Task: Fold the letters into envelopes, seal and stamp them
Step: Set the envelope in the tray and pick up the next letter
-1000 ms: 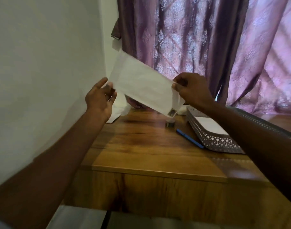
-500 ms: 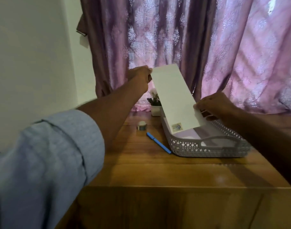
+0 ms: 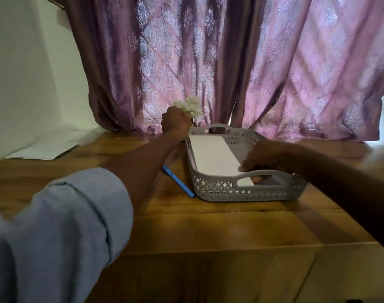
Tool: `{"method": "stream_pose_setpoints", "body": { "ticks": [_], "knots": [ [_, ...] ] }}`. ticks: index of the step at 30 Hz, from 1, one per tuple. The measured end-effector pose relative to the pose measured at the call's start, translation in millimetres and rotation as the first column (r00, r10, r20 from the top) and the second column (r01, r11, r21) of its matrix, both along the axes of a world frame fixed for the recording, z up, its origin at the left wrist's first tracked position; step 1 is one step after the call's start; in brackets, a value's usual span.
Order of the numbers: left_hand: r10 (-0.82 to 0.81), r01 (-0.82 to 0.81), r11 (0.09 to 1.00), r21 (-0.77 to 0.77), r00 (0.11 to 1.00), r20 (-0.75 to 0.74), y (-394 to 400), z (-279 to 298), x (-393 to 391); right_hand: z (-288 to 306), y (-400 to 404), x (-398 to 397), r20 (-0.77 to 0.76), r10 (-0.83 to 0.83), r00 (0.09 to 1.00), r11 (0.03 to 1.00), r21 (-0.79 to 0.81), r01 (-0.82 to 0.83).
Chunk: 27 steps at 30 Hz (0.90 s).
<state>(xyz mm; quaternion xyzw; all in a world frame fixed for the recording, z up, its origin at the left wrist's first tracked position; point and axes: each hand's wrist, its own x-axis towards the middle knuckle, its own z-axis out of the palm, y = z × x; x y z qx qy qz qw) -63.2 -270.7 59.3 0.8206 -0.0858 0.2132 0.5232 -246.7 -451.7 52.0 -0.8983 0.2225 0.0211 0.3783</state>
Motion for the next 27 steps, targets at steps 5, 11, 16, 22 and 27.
{"method": "stream_pose_setpoints", "body": {
  "ticks": [5, 11, 16, 22, 27],
  "knots": [
    [-0.093, 0.092, 0.996, 0.012, 0.984, 0.155, 22.6, -18.2, -18.3, 8.9, 14.2, 9.4, -0.06, 0.077, 0.995, 0.971, -0.222, -0.088],
    [-0.208, 0.204, 0.978, 0.04, 0.965, 0.159, 44.5, -46.3, -36.3, 13.9, 36.3, 23.8, -0.105, 0.01, 0.994, 0.956, -0.291, -0.04],
    [-0.349, 0.352, 0.932, -0.089, 0.936, 0.047, 46.4, -44.3, -42.5, 18.3, 54.9, 34.4, -0.174, -0.053, 0.983, 0.968, -0.251, 0.008],
    [-0.326, 0.328, 0.934, -0.14, 0.945, 0.032, 48.1, -45.0, -46.1, 21.8, 67.9, 37.9, -0.264, -0.119, 0.957, 0.936, -0.351, 0.02],
    [-0.193, 0.188, 0.981, 0.044, 0.966, 0.174, 68.3, -35.6, -53.6, 30.9, 84.3, 24.1, 0.071, -0.001, 0.997, 0.742, -0.668, 0.048]
  ]
}}
